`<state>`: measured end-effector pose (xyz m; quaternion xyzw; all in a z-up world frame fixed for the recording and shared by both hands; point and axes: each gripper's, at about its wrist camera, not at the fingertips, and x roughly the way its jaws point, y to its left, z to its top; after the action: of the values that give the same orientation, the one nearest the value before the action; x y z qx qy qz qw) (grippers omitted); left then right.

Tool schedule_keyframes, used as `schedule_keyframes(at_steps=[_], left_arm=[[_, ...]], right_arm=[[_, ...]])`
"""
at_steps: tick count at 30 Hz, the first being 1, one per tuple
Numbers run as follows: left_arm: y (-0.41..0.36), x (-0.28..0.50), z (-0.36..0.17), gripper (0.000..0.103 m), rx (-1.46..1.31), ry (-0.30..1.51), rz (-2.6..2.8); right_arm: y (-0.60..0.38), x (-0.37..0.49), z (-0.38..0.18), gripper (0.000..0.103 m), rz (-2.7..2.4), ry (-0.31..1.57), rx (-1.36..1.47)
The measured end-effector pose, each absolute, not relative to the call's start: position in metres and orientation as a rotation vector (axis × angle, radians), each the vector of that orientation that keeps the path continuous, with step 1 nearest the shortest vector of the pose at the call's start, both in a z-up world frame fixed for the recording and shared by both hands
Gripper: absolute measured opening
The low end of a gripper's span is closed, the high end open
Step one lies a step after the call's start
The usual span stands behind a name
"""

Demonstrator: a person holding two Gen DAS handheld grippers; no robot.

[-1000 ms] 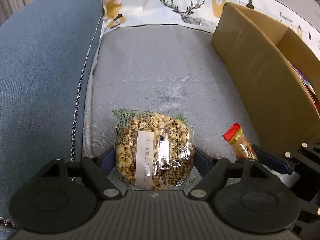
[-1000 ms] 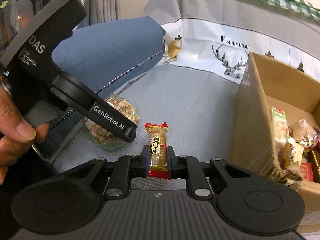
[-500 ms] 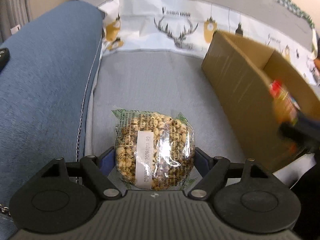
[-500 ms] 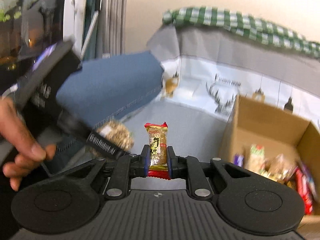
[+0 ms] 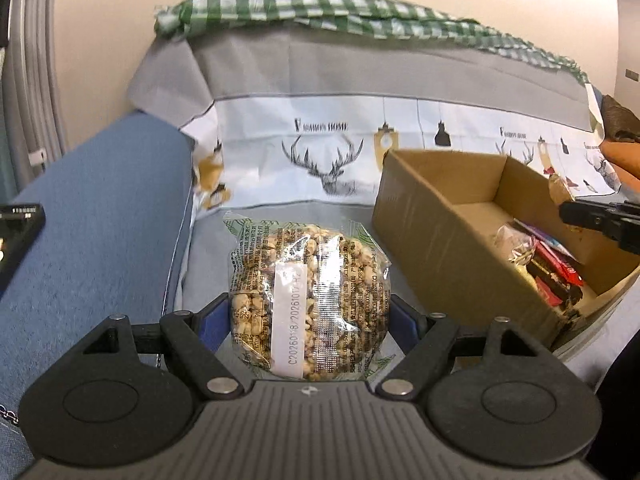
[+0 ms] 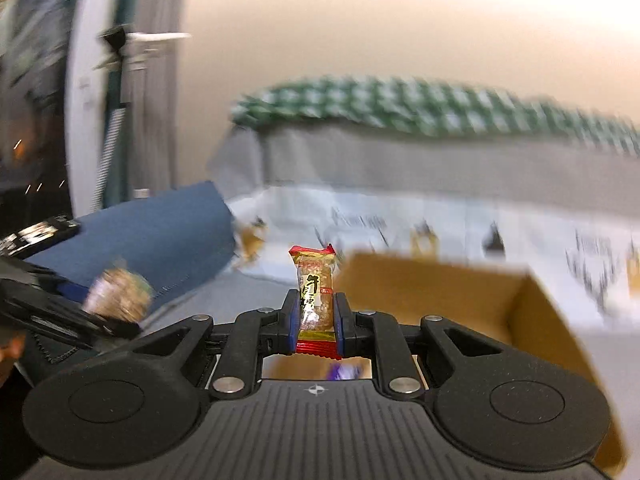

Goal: Organize snacks
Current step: 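Carry both snacks over the box and open both tools to drop them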

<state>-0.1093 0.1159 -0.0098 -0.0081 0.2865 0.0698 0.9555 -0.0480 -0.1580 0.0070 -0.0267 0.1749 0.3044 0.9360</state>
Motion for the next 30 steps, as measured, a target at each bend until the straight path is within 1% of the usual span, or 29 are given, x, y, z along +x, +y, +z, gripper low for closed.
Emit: schedule_keyframes(at_steps=[4, 7, 12, 18, 22, 28, 30], left_arm=[[0.105, -0.102, -0.009, 0.084, 0.028, 0.556, 0.196], [0.101, -0.093, -0.006, 0.084, 0.005, 0.563, 0.212], [0.077, -0.07, 0.015, 0.084, -0.012, 0.56, 0.202], [0.033, -0.019, 0.058, 0.084, -0.055, 0.479, 0.135], [-0.005, 0.02, 0.078, 0.084, -0.053, 0.422, 0.077], [-0.059, 0.077, 0.081, 0.084, -0.025, 0.408, -0.001], [-0.07, 0.09, 0.078, 0.086, -0.026, 0.423, -0.023]], right_arm=[[-0.176, -0.043, 0.006, 0.017, 0.6, 0.329, 0.022], [-0.184, -0.036, 0.001, 0.017, 0.573, 0.336, 0.049], [-0.199, -0.026, -0.001, 0.017, 0.535, 0.307, 0.105], [-0.226, -0.002, -0.004, 0.017, 0.392, 0.276, 0.208], [-0.248, 0.015, -0.013, 0.017, 0.329, 0.317, 0.303], [-0.263, 0.026, -0.018, 0.017, 0.304, 0.324, 0.345], [-0.263, 0.032, -0.02, 0.02, 0.304, 0.347, 0.342]])
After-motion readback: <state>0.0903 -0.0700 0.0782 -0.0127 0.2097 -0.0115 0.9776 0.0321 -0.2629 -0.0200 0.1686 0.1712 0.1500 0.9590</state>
